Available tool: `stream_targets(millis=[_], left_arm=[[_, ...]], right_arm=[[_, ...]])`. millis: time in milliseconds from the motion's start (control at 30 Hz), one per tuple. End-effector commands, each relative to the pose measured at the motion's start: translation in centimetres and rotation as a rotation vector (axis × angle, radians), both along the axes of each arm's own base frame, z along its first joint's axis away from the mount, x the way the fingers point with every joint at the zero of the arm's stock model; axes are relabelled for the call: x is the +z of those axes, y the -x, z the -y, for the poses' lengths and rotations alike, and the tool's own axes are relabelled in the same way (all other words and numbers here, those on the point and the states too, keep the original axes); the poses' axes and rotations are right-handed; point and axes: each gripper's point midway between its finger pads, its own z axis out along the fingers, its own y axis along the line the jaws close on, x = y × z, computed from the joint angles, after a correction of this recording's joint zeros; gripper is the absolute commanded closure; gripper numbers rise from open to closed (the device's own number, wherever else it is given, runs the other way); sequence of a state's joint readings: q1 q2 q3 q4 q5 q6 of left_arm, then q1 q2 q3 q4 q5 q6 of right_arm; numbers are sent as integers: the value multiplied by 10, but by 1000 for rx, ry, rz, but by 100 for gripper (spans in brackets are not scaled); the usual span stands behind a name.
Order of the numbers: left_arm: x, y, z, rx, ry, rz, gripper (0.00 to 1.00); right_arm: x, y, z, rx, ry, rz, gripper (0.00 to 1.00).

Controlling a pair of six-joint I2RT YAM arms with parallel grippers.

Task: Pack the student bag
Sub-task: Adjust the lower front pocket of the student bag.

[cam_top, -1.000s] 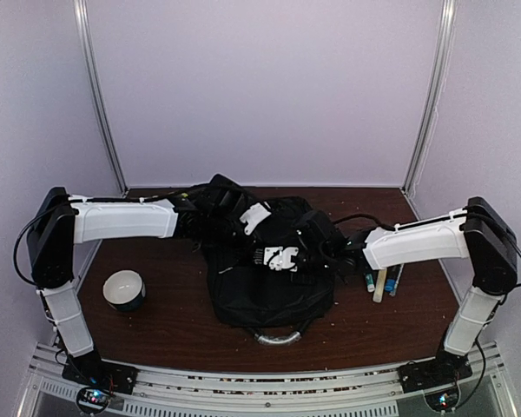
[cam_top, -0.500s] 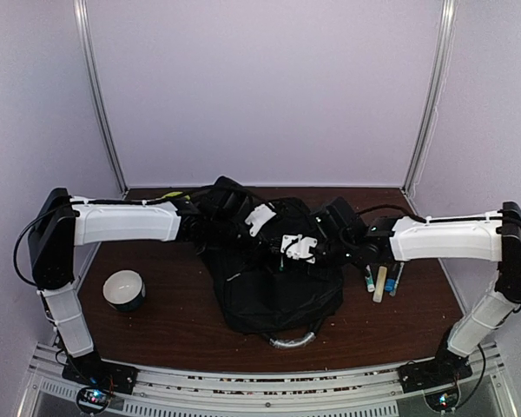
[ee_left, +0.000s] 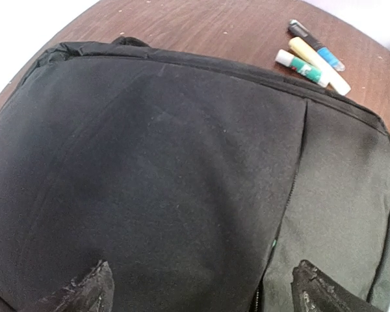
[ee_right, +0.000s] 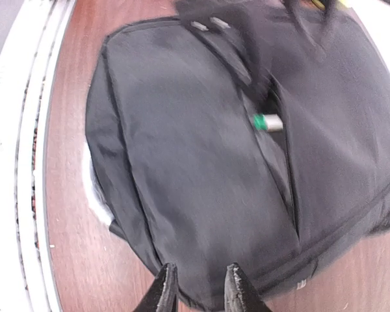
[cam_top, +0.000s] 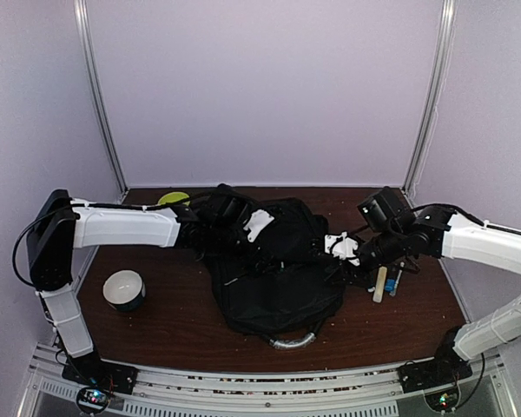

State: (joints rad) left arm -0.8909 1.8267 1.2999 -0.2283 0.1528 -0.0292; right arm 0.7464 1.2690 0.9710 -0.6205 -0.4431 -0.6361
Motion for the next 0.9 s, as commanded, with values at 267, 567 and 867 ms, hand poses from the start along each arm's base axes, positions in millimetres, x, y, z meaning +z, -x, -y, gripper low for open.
stream_targets(millis=[267, 567, 867], left_arm=[[0, -26, 13, 254, -112, 232, 2], [-10, -52, -9, 339, -276, 345, 2], [13, -70, -54, 560, -392, 467, 8]], right_arm=[[13, -37, 51, -247, -146, -52, 72], [14, -43, 56, -274, -161, -51, 71], [11, -53, 67, -335, -146, -36, 72]])
